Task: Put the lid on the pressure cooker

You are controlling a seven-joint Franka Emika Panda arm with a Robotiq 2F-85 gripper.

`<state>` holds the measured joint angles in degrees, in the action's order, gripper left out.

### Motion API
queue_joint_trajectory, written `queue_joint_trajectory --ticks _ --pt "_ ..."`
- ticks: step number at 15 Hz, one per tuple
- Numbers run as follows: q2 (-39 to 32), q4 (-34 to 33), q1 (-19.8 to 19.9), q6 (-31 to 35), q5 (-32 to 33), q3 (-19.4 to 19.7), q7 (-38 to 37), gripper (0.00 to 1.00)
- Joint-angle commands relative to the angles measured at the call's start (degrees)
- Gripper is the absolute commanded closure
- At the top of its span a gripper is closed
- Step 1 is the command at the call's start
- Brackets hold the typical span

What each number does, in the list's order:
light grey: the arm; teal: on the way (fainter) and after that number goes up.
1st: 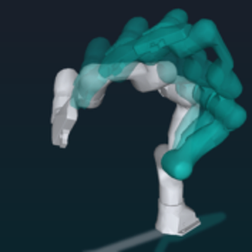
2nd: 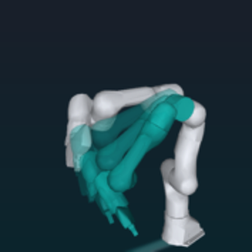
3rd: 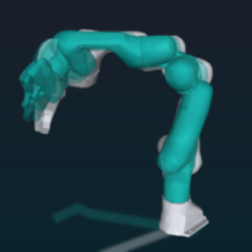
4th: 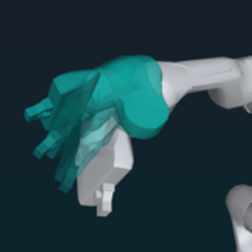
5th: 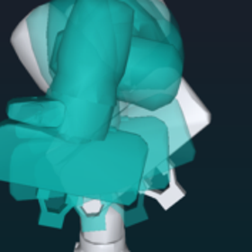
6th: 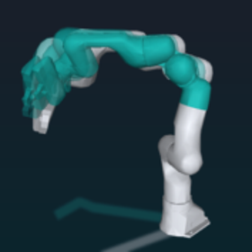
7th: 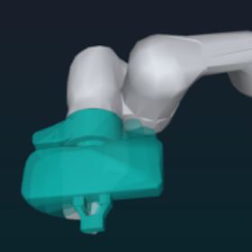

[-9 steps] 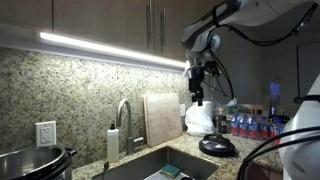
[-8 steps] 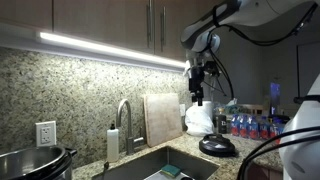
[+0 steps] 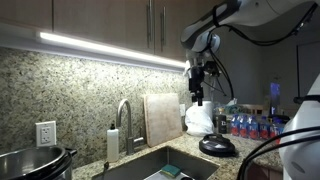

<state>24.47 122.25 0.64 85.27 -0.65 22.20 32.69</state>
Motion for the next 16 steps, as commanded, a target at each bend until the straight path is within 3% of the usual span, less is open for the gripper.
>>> queue_joint_trajectory --ticks 1,4,8,16 --pt "-0.44 -0.16 2.18 -0.16 -0.66 -1.73 0.75 0.0" --pt "-0.44 -0.16 2.18 -0.16 -0.66 -1.73 0.75 0.0" --pt "-2.04 3.82 2.87 7.27 -0.1 -3.24 -0.98 0.0" --pt "-5.27 18.45 9.75 37.52 2.39 -3.4 -11.41 0.0"
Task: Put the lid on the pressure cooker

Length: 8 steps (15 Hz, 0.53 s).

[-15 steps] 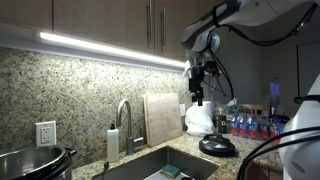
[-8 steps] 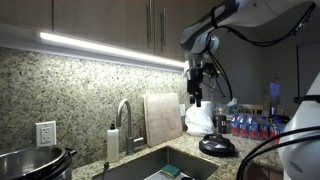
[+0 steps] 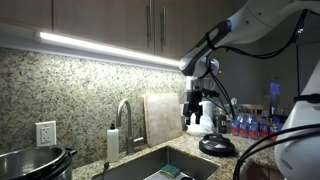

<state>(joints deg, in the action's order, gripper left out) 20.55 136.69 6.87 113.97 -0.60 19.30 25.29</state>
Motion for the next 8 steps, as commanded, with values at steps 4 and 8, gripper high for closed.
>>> queue_joint_trajectory --ticks 4,8 --pt "-7.26 5.77 8.49 20.28 12.33 -1.87 -11.59 0.0" --pt "-13.94 3.6 12.63 26.87 27.83 -3.17 -24.57 0.0"
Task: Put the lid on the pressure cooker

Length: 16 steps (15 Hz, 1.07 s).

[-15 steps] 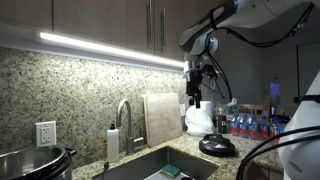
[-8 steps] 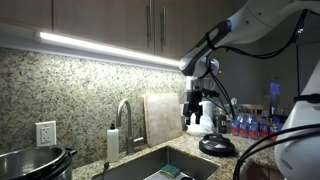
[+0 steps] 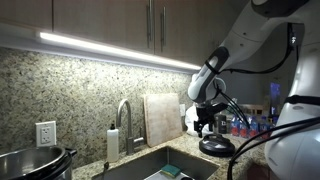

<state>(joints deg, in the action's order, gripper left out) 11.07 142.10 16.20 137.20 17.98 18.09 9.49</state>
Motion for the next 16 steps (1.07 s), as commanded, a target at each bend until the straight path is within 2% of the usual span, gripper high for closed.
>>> queue_joint_trajectory --ticks 1,5,6,8,10,12,16 --pt "-5.71 -2.5 4.07 4.21 13.75 -2.14 -12.73 0.0" --pt "-6.81 -4.56 4.31 1.84 32.06 -2.1 -30.55 0.0" --pt "-6.91 -3.81 3.47 2.94 25.74 -0.86 -23.33 0.0" --pt "-7.15 -4.35 3.43 2.86 29.86 -0.92 -27.94 0.0" --pt "-7.15 -4.59 3.4 2.75 30.04 -1.02 -28.25 0.0" --pt "-8.76 -6.31 3.45 0.86 41.67 -2.35 -39.51 0.0" --pt "-13.17 -8.65 2.28 -3.59 59.08 -2.37 -56.77 0.0"
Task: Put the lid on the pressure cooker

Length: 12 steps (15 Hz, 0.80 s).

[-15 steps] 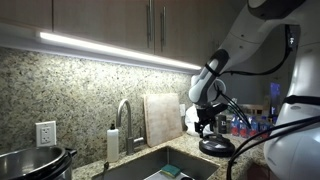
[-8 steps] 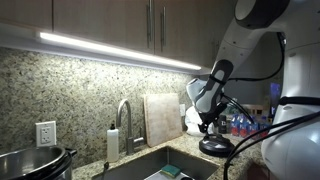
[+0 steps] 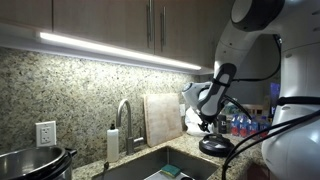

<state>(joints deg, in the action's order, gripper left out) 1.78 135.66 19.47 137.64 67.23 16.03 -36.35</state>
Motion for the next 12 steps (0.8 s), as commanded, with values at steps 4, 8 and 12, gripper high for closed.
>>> queue_joint_trajectory --ticks 4,8,12 --pt "-9.79 -3.49 -3.08 -14.65 19.45 -0.5 -23.33 0.0" --pt "-16.41 -4.95 -3.85 -21.43 19.39 -1.03 -25.39 0.0" --pt "-21.37 -7.88 -3.4 -23.46 18.81 -1.35 -27.17 0.0"
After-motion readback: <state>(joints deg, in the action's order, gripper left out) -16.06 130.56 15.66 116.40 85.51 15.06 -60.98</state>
